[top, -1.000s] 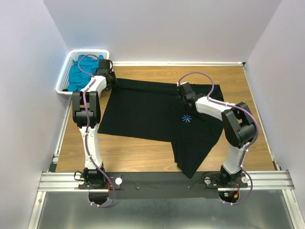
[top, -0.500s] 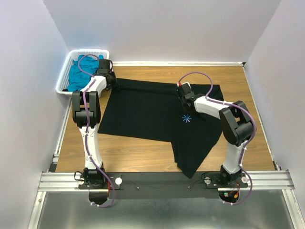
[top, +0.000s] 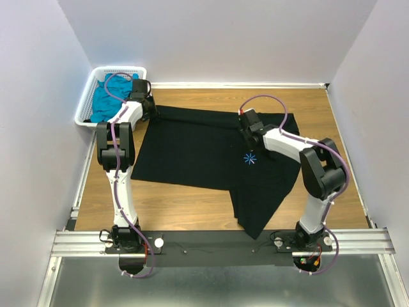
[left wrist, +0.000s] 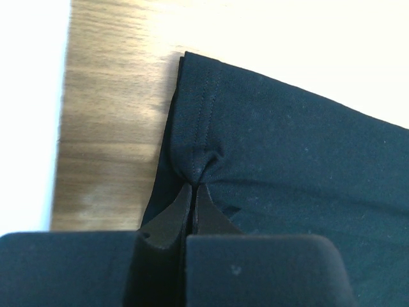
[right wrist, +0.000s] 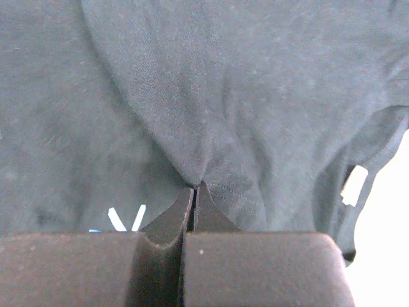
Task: Fold and stack the t-shirts
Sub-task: Fold the tshirt
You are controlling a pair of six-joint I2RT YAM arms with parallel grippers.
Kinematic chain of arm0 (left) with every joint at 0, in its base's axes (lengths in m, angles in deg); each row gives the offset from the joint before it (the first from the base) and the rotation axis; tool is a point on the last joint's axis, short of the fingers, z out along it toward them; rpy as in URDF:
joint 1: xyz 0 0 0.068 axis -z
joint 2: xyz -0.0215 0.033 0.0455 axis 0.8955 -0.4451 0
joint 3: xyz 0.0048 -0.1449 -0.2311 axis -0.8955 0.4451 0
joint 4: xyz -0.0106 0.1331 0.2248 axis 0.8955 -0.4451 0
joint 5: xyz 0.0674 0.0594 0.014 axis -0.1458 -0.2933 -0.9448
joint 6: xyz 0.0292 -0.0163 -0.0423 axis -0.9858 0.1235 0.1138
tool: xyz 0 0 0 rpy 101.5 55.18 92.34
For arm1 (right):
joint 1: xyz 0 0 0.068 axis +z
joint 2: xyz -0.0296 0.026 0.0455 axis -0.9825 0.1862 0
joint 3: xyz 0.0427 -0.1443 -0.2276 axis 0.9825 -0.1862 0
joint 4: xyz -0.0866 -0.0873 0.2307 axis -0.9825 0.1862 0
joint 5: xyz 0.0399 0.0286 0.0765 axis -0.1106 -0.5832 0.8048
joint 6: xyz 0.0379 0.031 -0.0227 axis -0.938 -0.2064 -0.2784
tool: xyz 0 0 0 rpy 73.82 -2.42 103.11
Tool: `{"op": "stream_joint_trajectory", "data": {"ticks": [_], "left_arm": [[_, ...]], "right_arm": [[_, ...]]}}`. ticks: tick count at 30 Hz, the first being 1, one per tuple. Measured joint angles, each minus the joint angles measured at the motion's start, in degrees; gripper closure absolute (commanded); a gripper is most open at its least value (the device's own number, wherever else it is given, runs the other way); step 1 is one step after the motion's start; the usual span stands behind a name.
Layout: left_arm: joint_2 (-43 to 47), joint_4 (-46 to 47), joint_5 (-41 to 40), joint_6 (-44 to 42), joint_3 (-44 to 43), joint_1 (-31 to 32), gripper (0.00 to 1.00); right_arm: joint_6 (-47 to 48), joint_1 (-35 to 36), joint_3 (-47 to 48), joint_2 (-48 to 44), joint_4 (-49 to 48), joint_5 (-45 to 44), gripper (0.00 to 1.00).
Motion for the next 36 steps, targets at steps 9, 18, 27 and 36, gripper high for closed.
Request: {"op": "stream_joint_trajectory", "data": {"ticks": [9,18,27,36], "left_arm": [[0.7,-3.4,-1.7,-0.2,-0.8,0.0,1.0],[1.7,-8.9,-4.3,-0.3,-4.1,-0.2,1.0],[3.8,-10.0,-4.8,-0.2,-2.8,-0.4,1.0],[4.7,-10.1,-4.9,-0.2,-1.6,-0.3,0.97]], "right_arm": [[-0.1,0.0,1.8,-8.5,6.0,2.1,0.99],[-0.2,0.0,1.7,-9.0,8.9,2.4,0.99],[-1.3,0.0,0.9,-8.7,9.4,2.3,0.99],[-2.7,0.0,0.1,-8.2,9.6,2.2,0.99]]}}
